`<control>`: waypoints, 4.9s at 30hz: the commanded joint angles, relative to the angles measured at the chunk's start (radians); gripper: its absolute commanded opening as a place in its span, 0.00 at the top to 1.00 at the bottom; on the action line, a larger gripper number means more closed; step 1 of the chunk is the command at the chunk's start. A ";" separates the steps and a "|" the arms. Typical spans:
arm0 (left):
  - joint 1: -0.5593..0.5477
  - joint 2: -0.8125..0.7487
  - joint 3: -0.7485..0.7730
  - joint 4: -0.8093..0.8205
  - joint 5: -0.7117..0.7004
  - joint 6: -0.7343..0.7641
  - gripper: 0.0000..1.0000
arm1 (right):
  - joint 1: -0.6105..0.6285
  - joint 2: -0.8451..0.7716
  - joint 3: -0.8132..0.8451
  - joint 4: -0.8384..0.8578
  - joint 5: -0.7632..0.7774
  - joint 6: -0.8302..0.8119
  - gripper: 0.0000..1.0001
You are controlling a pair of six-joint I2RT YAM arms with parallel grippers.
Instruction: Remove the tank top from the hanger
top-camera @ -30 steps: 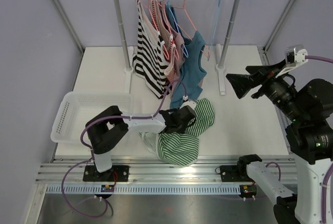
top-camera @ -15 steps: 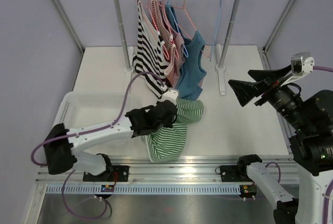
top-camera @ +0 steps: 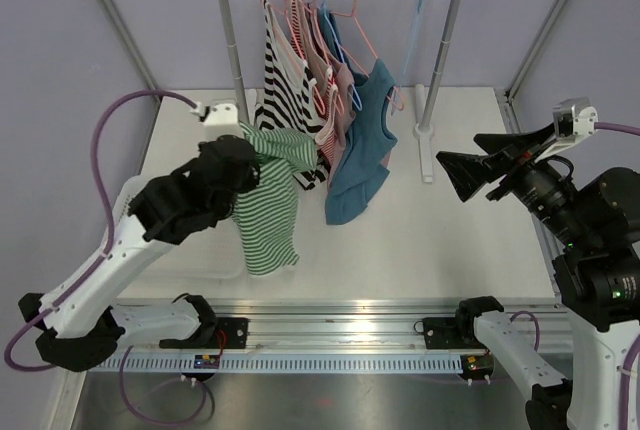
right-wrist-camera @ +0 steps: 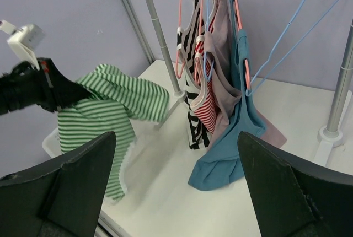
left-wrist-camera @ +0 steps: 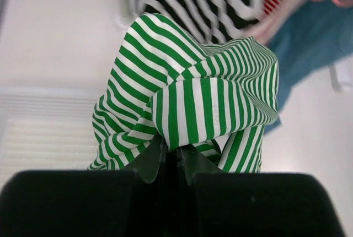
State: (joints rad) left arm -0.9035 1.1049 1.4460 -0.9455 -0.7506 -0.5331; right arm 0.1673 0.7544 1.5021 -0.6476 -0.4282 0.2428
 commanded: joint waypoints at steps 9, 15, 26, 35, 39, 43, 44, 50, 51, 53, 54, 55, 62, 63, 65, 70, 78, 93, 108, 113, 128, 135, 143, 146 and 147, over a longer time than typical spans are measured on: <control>0.579 -0.039 0.097 -0.052 0.076 0.117 1.00 | -0.003 0.037 -0.060 0.097 0.016 0.027 0.00; 0.828 -0.053 -0.087 0.014 0.171 0.085 1.00 | -0.005 0.066 -0.086 0.135 0.019 0.033 0.00; 0.937 -0.095 -0.280 0.040 0.234 0.033 0.10 | -0.005 0.144 -0.122 0.291 -0.039 0.096 0.01; 0.937 -0.269 -0.211 0.030 0.437 0.115 0.01 | -0.002 0.373 0.072 0.348 -0.190 0.170 0.01; 0.936 -0.388 -0.239 0.111 0.744 0.171 0.01 | 0.003 0.488 0.223 0.237 -0.127 0.098 0.07; 0.936 -0.459 -0.289 0.168 1.066 0.188 0.01 | 0.026 0.633 0.419 0.082 -0.040 -0.003 0.24; 0.936 -0.473 -0.314 0.178 1.097 0.191 0.01 | 0.035 0.660 0.452 0.056 -0.020 -0.022 0.28; 0.934 -0.580 -0.433 0.300 1.254 0.186 0.01 | 0.167 0.882 0.740 -0.147 0.212 -0.171 0.38; 0.933 -0.592 -0.459 0.307 1.251 0.185 0.01 | 0.181 0.910 0.771 -0.174 0.241 -0.198 0.38; 0.931 -0.620 -0.478 0.312 1.226 0.186 0.01 | 0.212 0.983 0.851 -0.193 0.299 -0.221 0.39; 0.930 -0.626 -0.490 0.309 1.211 0.188 0.01 | 0.218 1.026 0.877 -0.205 0.313 -0.237 0.39; 0.927 -0.626 -0.492 0.304 1.183 0.196 0.01 | 0.227 1.048 0.920 -0.208 0.331 -0.237 0.40; 0.842 -0.637 -0.512 0.275 1.064 0.222 0.01 | 0.235 1.227 1.116 -0.227 0.341 -0.306 0.45; 0.838 -0.640 -0.518 0.277 1.048 0.223 0.01 | 0.236 1.258 1.148 -0.228 0.329 -0.312 0.46; 0.827 -0.643 -0.535 0.281 1.040 0.223 0.01 | 0.235 1.280 1.155 -0.215 0.298 -0.309 0.49; 0.818 -0.640 -0.578 0.297 1.010 0.223 0.01 | 0.235 1.326 1.159 -0.158 0.289 -0.316 0.68; 0.790 -0.646 -0.616 0.312 0.973 0.228 0.01 | 0.236 1.372 1.198 -0.119 0.293 -0.307 0.98; 0.770 -0.659 -0.619 0.310 0.970 0.225 0.01 | 0.236 1.238 1.165 -0.037 0.370 -0.249 1.00; 0.744 -0.574 -0.492 0.301 0.991 0.206 0.01 | 0.236 0.944 0.864 -0.032 0.434 -0.214 1.00; 0.720 -0.479 -0.305 0.323 1.002 0.173 0.01 | 0.235 0.717 0.672 -0.075 0.433 -0.165 1.00; -0.037 0.133 0.434 0.368 0.376 0.346 0.01 | 0.235 0.375 0.613 -0.454 0.220 -0.109 1.00; -0.153 0.269 0.479 0.471 0.405 0.406 0.01 | 0.235 0.274 0.546 -0.449 0.194 -0.073 1.00; -0.179 0.337 0.424 0.602 0.372 0.439 0.03 | 0.235 0.209 0.484 -0.414 0.083 -0.045 1.00; -0.179 0.366 0.429 0.603 0.343 0.452 0.07 | 0.235 0.203 0.475 -0.411 0.060 -0.040 1.00; -0.181 0.371 0.427 0.605 0.341 0.456 0.07 | 0.235 0.201 0.468 -0.406 0.049 -0.037 1.00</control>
State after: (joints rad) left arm -1.0809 1.4635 1.8690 -0.4252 -0.3550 -0.1081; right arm 0.3965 0.9619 1.9781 -1.1465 -0.3145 0.1867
